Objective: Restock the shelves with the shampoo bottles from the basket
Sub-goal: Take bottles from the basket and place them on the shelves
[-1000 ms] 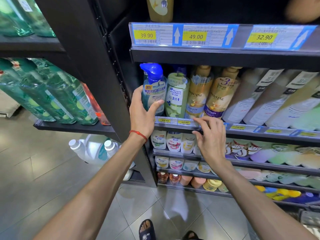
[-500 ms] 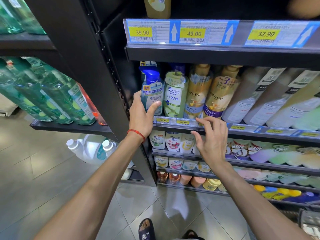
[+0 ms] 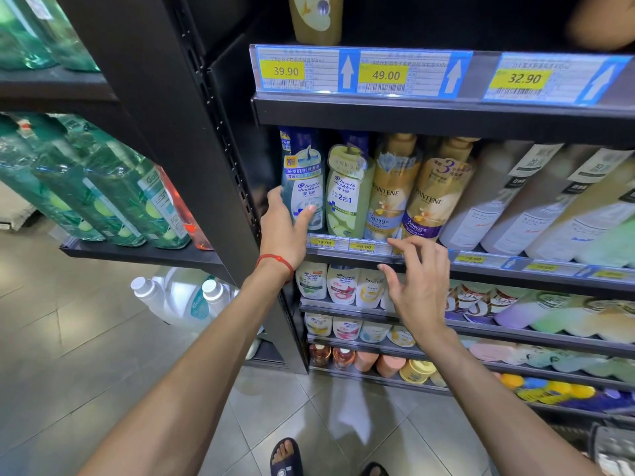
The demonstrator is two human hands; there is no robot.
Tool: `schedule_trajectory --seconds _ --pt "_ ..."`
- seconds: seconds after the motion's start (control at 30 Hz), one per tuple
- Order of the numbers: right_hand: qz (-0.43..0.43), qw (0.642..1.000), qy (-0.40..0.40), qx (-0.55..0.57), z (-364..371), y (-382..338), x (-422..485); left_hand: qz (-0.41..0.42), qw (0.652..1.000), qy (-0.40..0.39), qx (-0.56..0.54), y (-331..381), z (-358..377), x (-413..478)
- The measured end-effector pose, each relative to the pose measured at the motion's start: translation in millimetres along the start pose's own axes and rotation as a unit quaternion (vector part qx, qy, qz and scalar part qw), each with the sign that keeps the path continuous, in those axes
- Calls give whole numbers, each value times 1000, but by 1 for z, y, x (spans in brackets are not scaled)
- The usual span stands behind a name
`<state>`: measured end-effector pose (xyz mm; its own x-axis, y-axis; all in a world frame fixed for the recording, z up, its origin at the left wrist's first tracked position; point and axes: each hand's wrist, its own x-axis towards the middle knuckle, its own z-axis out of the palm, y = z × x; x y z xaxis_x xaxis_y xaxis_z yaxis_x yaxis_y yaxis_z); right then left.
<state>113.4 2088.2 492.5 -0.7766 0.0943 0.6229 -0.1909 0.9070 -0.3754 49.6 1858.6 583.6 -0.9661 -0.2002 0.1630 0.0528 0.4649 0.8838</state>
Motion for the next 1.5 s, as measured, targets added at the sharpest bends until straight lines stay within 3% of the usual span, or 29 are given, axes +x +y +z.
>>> schedule_trajectory --seconds 0.33,0.63,0.83,0.97,1.1,1.2,1.37,1.5 --pt "-4 1000 4 -7 4 4 -1 -17 989 129 -70 -3 12 -21" --pt "-17 1000 16 -2 8 7 -2 -12 999 52 -11 -9 12 -20" --pt "-18 1000 -3 4 3 7 0 -14 997 72 23 -7 12 -38" --pt "-24 999 -41 23 -10 2 1 52 990 76 103 -8 8 -64" --pt "-63 994 -89 18 -28 -1 3 158 944 9 289 -12 1 -89" --pt "-80 990 -107 35 -44 1 3 187 905 -32 380 -8 -2 -101" --pt "-98 989 -107 -11 -75 -1 -9 226 859 -90 450 -2 -3 -118" --pt "-60 986 -138 -76 -102 -12 -30 270 838 -123 458 -3 -1 -133"
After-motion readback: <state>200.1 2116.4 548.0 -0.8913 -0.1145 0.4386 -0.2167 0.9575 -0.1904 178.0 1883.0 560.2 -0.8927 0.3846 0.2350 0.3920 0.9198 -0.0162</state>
